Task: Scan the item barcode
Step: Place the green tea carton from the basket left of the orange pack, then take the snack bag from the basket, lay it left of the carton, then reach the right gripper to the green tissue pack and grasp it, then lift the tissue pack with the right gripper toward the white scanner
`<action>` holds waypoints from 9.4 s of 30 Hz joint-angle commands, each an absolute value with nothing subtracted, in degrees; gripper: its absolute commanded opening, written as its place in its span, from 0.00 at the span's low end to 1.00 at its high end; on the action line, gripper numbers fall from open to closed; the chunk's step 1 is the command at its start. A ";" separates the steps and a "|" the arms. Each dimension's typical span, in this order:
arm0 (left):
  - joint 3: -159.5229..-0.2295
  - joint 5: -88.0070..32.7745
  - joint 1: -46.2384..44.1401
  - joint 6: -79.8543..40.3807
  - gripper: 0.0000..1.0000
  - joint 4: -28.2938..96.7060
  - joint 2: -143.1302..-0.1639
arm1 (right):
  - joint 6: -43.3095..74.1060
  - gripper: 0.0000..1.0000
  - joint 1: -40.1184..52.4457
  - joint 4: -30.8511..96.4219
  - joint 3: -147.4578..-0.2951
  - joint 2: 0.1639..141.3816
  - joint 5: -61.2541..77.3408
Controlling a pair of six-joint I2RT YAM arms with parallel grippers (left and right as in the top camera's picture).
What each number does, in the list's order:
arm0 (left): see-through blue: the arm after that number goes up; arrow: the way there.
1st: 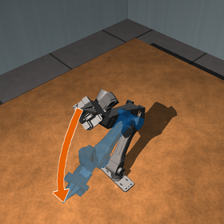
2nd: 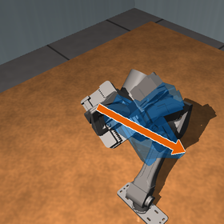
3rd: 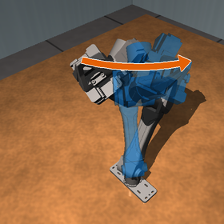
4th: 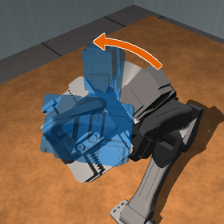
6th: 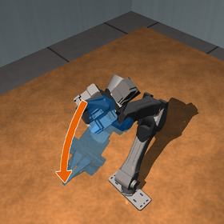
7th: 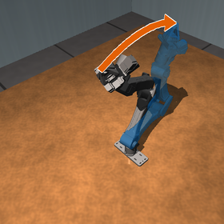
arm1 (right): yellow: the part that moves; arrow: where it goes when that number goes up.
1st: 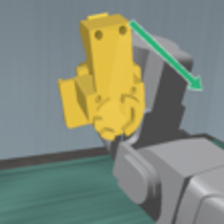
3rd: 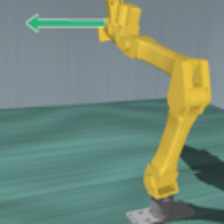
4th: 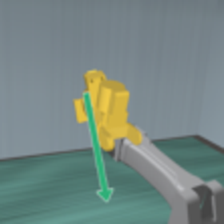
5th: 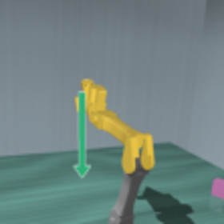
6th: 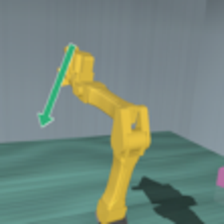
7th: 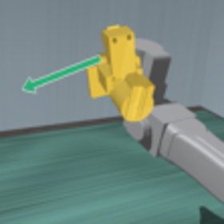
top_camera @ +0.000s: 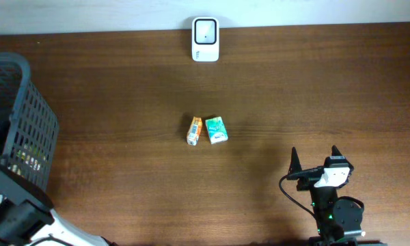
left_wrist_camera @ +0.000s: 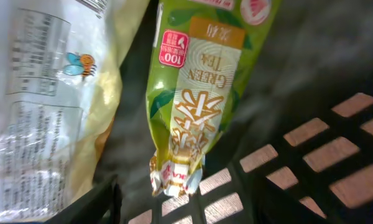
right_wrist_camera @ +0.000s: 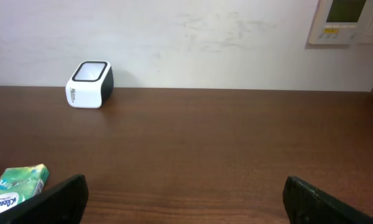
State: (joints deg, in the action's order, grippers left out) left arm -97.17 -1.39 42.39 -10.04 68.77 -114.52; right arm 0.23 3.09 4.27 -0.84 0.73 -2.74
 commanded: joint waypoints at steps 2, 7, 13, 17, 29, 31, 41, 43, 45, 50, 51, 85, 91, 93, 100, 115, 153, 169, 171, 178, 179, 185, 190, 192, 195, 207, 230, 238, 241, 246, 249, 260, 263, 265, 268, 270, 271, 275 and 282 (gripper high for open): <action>-96.55 -2.17 42.17 -9.13 0.61 68.93 -117.71 | 0.64 0.99 2.98 4.51 -0.43 0.36 -3.27; -96.55 -2.17 42.17 -9.10 0.57 68.18 -120.84 | 0.64 0.99 2.98 4.51 -0.43 0.36 -3.27; -96.55 -1.06 42.17 -9.10 0.04 68.10 -122.83 | 0.64 0.99 2.98 4.51 -0.43 0.36 -3.27; -102.48 -2.02 41.80 -9.13 0.00 72.40 -120.95 | 0.64 0.99 2.98 4.51 -0.43 0.36 -3.27; -133.21 -3.46 8.49 -9.10 0.00 87.77 -95.61 | 0.64 0.99 2.98 4.51 -0.43 0.36 -3.27; -121.05 -3.46 -1.87 -9.10 0.00 84.05 -97.47 | 0.64 0.99 2.98 4.51 -0.43 0.36 -3.27; -76.95 -3.90 -20.64 -19.62 0.00 53.98 -106.63 | 0.64 0.99 2.98 4.51 -0.43 0.36 -3.27; -76.79 -3.88 -22.68 -19.73 0.19 53.47 -107.57 | 0.64 0.99 2.98 4.51 -0.43 0.36 -3.27; -76.79 -3.90 -24.21 -19.75 0.56 52.47 -107.79 | 0.64 0.99 2.98 4.51 -0.43 0.36 -3.27; -83.48 -0.93 -22.46 -19.68 0.57 55.22 -107.20 | 0.64 0.99 2.98 4.51 -0.43 0.36 -3.27; -88.31 1.56 -21.02 -19.66 0.57 58.52 -106.61 | 0.64 0.99 2.98 4.51 -0.43 0.36 -3.27; -81.25 5.13 52.90 3.97 0.55 49.32 -112.60 | 0.64 0.99 2.98 4.49 -0.43 0.36 -3.27; -85.14 0.45 52.56 3.95 0.11 52.84 -112.49 | 0.64 0.99 2.98 4.51 -0.43 0.36 -3.27; -93.62 -1.23 50.96 3.68 0.10 58.76 -112.49 | 0.64 0.99 2.98 4.51 -0.43 0.36 -3.27; -137.84 -3.51 39.57 -3.88 0.11 78.15 -112.42 | 0.64 0.99 2.98 4.51 -0.43 0.36 -3.27; -123.09 -5.43 -6.11 -6.04 0.16 83.18 -119.48 | 0.64 0.99 2.98 4.51 -0.43 0.36 -3.27; -86.85 -7.92 -15.73 -9.37 0.00 49.71 -99.50 | 0.64 0.99 2.98 4.51 -0.43 0.36 -3.27; -90.91 13.32 14.11 -9.39 0.99 50.37 -79.48 | 3.88 0.99 2.96 3.25 -4.67 1.48 10.61; -90.91 13.32 14.11 -9.39 0.99 50.41 -79.55 | 3.90 0.99 2.96 4.51 -10.98 6.37 13.41; -90.91 13.32 14.11 -9.39 0.99 50.43 -79.53 | 3.90 0.98 2.98 39.79 -55.83 51.55 32.08; -90.91 13.32 14.11 -9.39 0.99 50.43 -79.53 | 3.90 0.99 2.98 41.15 -58.83 57.23 35.38; -90.91 13.32 14.11 -9.39 0.99 50.43 -79.53 | 8.69 0.95 3.40 29.36 -60.07 81.25 53.15; -90.91 13.32 14.11 -9.39 0.99 50.43 -79.53 | 19.18 0.76 12.40 35.46 -71.11 95.92 25.30; -90.91 13.32 14.11 -9.39 0.99 50.43 -79.53 | 19.20 0.72 15.79 41.65 -80.79 104.31 14.52; -90.91 13.32 14.11 -9.39 0.99 50.43 -79.53 | 20.47 0.55 18.94 41.87 -81.87 110.00 15.18; -90.91 13.32 14.11 -9.39 0.99 50.43 -79.53 | 20.49 0.30 21.47 43.11 -80.25 118.78 22.33; -90.91 13.32 14.11 -9.41 0.99 50.46 -79.53 | -10.00 0.04 9.91 52.75 -83.26 117.80 31.55; -90.91 13.32 14.11 -9.39 0.99 50.46 -79.53 | 16.67 0.04 20.14 66.15 -96.38 115.63 -18.28; -90.91 13.32 14.11 -9.39 0.99 50.43 -79.53 | 21.82 0.04 30.37 67.11 -94.13 118.69 -35.11; -90.91 13.32 14.11 -9.39 0.99 50.46 -79.53 | 21.28 0.05 37.76 64.79 -94.11 121.58 -23.94; -90.91 13.32 14.11 -9.39 0.99 50.43 -79.53 | 16.99 0.24 38.35 60.66 -94.11 121.58 -8.49; -90.91 13.32 14.11 -9.39 0.99 50.46 -79.53 | 1.23 0.56 19.20 64.97 -101.73 115.83 19.25; -90.91 13.32 14.11 -9.39 0.99 50.43 -79.53 | -9.39 0.47 15.35 66.19 -100.64 122.23 25.54; -90.91 13.32 14.11 -9.39 0.99 50.43 -79.53 | -14.22 0.46 16.29 68.34 -100.49 126.21 27.70; -90.91 13.32 14.11 -9.39 0.99 50.46 -79.53 | -14.76 0.43 16.47 69.21 -99.72 130.26 27.90; -90.91 13.32 14.11 -9.39 0.99 50.46 -79.53 | -14.79 0.36 16.51 69.25 -98.30 130.67 29.43; -90.91 13.32 14.11 -9.39 0.99 50.46 -79.53 | -14.79 0.32 16.53 69.17 -97.32 130.67 30.04; -90.91 13.32 14.11 -9.39 0.99 50.46 -79.53 | -14.57 0.04 16.51 65.41 -94.30 130.67 30.87; -90.91 13.32 14.11 -9.39 0.99 50.46 -79.53 | -14.79 0.04 10.57 77.91 -105.43 124.90 50.96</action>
State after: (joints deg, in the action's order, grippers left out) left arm -90.24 12.93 13.91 -9.72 50.50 -80.14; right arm -13.82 13.78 74.19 -99.42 129.82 40.91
